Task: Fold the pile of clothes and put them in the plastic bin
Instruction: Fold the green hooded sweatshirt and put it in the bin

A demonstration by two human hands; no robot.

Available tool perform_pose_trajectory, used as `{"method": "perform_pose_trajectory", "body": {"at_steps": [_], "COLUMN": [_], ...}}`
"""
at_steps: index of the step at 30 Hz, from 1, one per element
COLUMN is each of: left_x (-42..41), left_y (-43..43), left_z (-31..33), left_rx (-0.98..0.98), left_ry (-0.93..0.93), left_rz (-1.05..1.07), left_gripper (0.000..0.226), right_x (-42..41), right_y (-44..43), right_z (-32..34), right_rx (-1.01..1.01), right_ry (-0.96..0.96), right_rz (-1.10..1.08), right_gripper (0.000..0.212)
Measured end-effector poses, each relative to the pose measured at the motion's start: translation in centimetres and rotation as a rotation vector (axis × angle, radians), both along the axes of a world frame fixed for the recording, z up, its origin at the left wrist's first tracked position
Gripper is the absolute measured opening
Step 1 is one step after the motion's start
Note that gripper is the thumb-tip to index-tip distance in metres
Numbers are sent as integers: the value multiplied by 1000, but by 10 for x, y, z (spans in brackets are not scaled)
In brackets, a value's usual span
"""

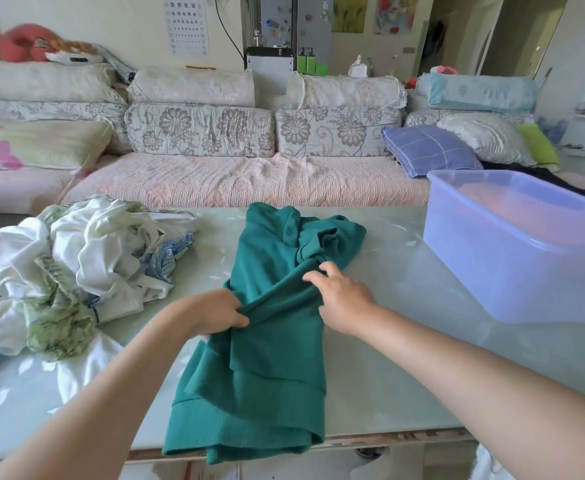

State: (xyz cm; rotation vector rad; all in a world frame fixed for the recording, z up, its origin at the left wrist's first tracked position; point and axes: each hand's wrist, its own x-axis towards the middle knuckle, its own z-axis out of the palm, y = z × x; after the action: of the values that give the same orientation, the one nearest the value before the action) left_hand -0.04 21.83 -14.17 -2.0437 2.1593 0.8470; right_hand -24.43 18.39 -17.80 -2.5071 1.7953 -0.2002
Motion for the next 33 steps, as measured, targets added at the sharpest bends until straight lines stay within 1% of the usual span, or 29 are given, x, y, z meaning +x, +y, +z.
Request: {"method": "perform_pose_trajectory", "body": {"at_steps": [1, 2, 4, 5, 6, 7, 9, 11, 13, 15, 17, 19, 21, 23, 25, 26, 28, 32, 33], "left_x": [2, 1, -7, -11, -16, -21, -34, -51, -68, -81, -93, -105, -120, -134, -143, -147, -147, -146, -147], "left_y": [0, -3, -6, -8, -13, -17, -27, -37, -51, -67, -83, -96, -108, -119, -125, -129, -135, -152, -153], "left_z": [-3, -5, -2, 2, 4, 4, -2, -5, -2, 4, 10, 12, 10, 3, -5, -9, -17, -28, -28], "left_rx": [55, 94, 87, 37, -54, -166, -387, -540, -584, -567, -539, -536, -563, -560, -550, -555, -563, -551, -537], "left_ry": [-63, -85, -136, -180, -217, -213, -85, -6, 21, 68, 99, 59, -34, -186, -351, -398, -404, -301, -275], "left_rz": [-19, -19, -52, -90, -114, -112, -96, -204, -264, -256, -259, -300, -360, -423, -454, -450, -417, -356, -334], "left_gripper": [30, 32, 33, 30, 27, 34, 59, 70, 76, 80, 85, 95, 105, 108, 104, 102, 99, 99, 100], "right_x": [-1, -2, -3, -3, -3, -3, -4, -6, -13, -26, -42, -59, -72, -78, -78, -76, -72, -70, -70], "right_y": [-5, -9, -18, -22, -25, -29, -35, -41, -49, -61, -76, -91, -104, -111, -117, -120, -128, -144, -147], "right_z": [-4, -6, -9, -9, -8, -7, -3, 4, 9, 12, 11, 7, 1, -6, -13, -17, -23, -33, -33], "right_rx": [1, 2, 5, 9, 13, 17, 21, -1, -57, -116, -123, -86, -61, -53, -66, -86, -118, -154, -177], "right_ry": [-40, -77, -145, -178, -209, -232, -264, -314, -401, -469, -502, -494, -426, -290, -124, -64, -25, -78, -125], "right_rz": [-8, -4, 11, 15, 16, 18, 30, 10, -54, -134, -209, -249, -240, -196, -142, -123, -122, -175, -183], "right_gripper": [59, 54, 45, 42, 37, 32, 21, 19, 20, 20, 23, 30, 42, 52, 61, 62, 58, 37, 33]}}
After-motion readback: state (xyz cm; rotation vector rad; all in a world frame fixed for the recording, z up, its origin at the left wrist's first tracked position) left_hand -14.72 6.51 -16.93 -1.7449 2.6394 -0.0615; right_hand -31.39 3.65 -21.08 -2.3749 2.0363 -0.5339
